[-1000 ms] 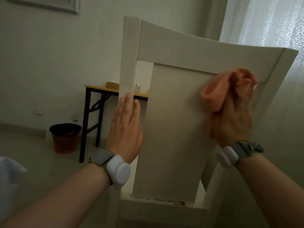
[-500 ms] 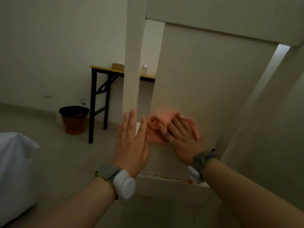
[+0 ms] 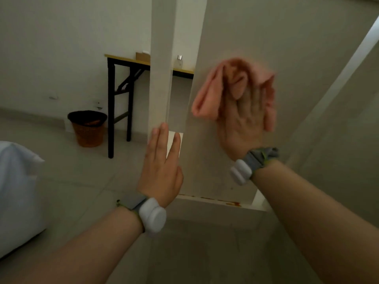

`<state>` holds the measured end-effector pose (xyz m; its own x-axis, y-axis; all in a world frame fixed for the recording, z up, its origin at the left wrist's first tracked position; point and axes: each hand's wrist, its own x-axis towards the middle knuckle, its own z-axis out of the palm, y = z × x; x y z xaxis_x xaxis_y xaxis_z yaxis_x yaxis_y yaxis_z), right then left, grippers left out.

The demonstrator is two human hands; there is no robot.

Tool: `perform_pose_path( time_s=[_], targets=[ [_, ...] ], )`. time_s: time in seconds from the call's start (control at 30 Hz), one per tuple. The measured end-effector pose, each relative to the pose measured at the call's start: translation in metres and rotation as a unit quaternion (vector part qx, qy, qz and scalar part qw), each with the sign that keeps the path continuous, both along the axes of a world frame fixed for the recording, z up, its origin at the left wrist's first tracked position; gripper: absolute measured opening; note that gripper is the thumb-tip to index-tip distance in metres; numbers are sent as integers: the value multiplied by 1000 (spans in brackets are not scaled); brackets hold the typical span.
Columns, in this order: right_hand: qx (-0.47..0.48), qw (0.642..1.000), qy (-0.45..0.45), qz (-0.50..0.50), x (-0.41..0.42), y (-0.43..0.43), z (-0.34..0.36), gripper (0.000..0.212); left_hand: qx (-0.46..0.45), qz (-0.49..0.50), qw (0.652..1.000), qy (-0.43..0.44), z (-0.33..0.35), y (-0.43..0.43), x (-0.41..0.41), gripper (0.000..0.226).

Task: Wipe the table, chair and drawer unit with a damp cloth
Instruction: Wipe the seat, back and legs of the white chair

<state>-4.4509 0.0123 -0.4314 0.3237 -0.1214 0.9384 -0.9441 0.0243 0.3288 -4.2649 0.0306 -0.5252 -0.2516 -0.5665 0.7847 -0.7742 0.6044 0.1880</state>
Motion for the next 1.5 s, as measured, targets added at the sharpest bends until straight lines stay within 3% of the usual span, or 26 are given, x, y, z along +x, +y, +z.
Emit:
perform_pose_path(
  time_s=[0.07,0.13,0.27,0.33,0.43,0.53,0.6,0.67,0.77,0.97,1.03,1.13,1.23,1.4,1.5],
  targets=[
    [127,989,72,-12,4,-3,-38,65,8,-9,1000,0,-3,0,2,79],
    [217,964,155,-8,4,2,-69,58,20,-16,999,-19,-9,4,8,77],
    [285,919,271,-18,-19,15,-79,46,52,-19,997,-44,-30,10,28,76],
    [228,941,251,-1,-34,13,-64,43,82,-18,996,-28,-39,10,37,83],
    [83,988,128,-5,-42,6,-31,49,109,-39,993,13,-47,7,40,86],
    [-10,1000,15,17,-14,-6,-28,59,140,-60,986,62,-55,4,35,84],
    [37,999,0,19,5,-13,-51,64,155,-63,982,91,-61,2,31,81],
    [134,990,41,16,15,-14,-80,67,156,-71,979,110,-63,1,30,78],
    [259,959,108,26,19,-10,-122,68,164,-80,976,121,-67,2,33,77],
    [403,888,220,-4,-5,8,-139,58,196,-80,971,110,-85,13,37,73],
    [387,901,196,-25,-24,14,-127,54,220,-80,965,121,-92,16,39,73],
    [302,950,71,-32,-32,17,-109,54,265,-76,950,147,-102,16,41,71],
    [280,960,-3,8,-8,11,-119,54,279,-76,945,153,-105,15,38,70],
    [431,899,46,67,32,10,-169,62,271,-82,941,184,-109,16,34,70],
    [499,861,45,93,30,17,-189,55,273,-89,940,184,-111,17,35,67]
  ],
)
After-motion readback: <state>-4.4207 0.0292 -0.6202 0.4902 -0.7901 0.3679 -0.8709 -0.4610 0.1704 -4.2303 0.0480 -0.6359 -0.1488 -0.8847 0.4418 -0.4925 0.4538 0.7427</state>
